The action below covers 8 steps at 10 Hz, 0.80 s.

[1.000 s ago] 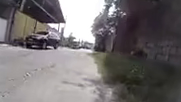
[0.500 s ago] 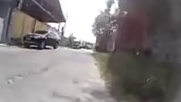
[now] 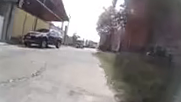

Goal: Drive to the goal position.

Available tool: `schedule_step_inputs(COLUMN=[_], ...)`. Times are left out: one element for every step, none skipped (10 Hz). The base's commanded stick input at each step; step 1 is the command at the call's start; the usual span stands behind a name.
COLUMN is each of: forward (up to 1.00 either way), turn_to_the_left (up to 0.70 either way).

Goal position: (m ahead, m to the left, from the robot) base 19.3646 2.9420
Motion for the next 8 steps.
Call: schedule_step_inputs(forward=[1.00,1.00,1.00,1.00,1.00,1.00,1.00,1.00], turn_to_the_left=[0.00,0.00,0.00,0.00,0.00,0.00,0.00,0.00])
